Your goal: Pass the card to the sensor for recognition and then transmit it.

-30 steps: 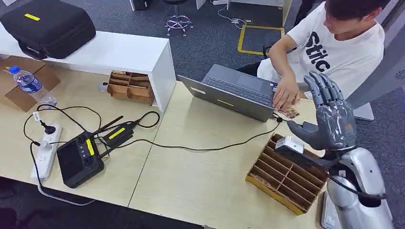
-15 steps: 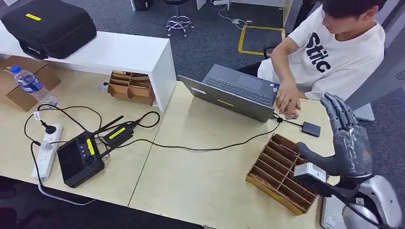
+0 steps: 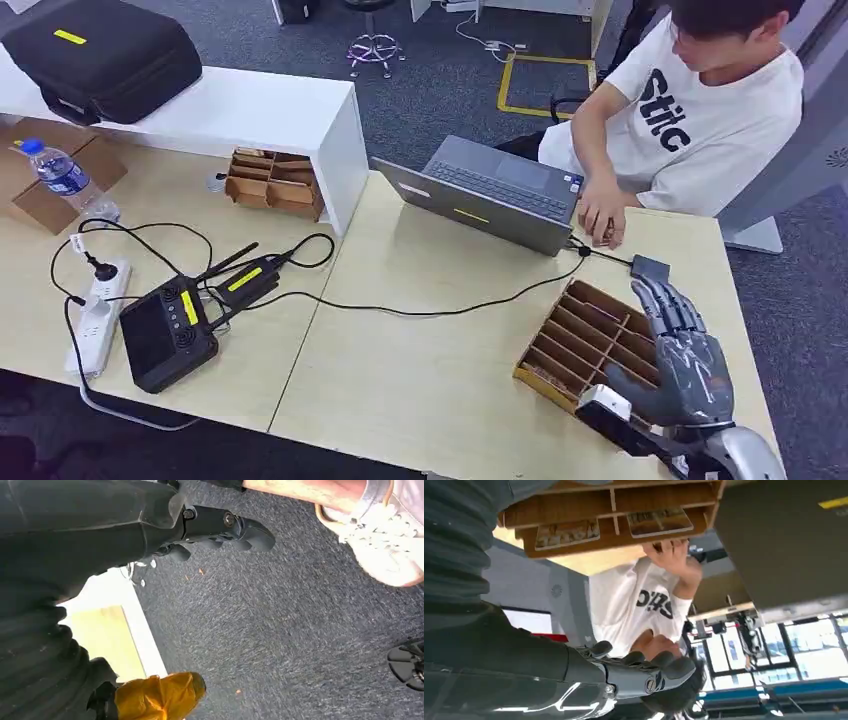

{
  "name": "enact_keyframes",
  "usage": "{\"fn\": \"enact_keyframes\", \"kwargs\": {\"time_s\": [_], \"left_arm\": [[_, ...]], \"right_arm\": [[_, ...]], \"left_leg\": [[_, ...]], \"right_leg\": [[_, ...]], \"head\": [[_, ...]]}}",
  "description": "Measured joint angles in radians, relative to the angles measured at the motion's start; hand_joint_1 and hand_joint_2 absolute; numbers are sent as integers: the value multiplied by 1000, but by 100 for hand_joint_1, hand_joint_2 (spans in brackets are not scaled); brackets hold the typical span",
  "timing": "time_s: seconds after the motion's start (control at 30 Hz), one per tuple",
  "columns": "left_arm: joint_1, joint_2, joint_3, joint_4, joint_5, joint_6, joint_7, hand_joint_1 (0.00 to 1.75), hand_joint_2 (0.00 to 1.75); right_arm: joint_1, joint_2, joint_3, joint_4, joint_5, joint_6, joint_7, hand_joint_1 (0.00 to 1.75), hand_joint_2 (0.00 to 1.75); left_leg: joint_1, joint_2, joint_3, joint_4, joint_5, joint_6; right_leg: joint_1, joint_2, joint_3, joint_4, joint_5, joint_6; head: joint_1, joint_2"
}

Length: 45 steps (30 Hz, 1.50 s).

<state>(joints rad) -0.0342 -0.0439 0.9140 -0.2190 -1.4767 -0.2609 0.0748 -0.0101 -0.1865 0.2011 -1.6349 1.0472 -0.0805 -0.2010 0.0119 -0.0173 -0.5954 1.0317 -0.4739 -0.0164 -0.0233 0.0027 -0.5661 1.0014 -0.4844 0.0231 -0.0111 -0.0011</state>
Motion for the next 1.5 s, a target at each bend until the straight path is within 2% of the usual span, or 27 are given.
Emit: {"fn": "enact_keyframes", "kwargs": {"time_s": [0.27,0.83,1.5], "left_arm": [[-2,0,0,0,-13,-2,-2,0,175],[-4,2,0,0,-29,-10,-6,0,175],[-3,2,0,0,-34,-11,-8,0,175]], "right_arm": [[-32,22,22,128,11,4,13,0,175],[-95,51,38,222,30,-19,27,0,175],[-141,51,-72,245,-10,-34,24,0,175]], "left_leg": [[0,0,0,0,0,0],[0,0,0,0,1,0],[0,0,0,0,1,0]], "right_leg": [[0,0,0,0,0,0],[0,0,1,0,0,0],[0,0,0,0,0,0]], "head": [[0,0],[0,0],[0,0]]}}
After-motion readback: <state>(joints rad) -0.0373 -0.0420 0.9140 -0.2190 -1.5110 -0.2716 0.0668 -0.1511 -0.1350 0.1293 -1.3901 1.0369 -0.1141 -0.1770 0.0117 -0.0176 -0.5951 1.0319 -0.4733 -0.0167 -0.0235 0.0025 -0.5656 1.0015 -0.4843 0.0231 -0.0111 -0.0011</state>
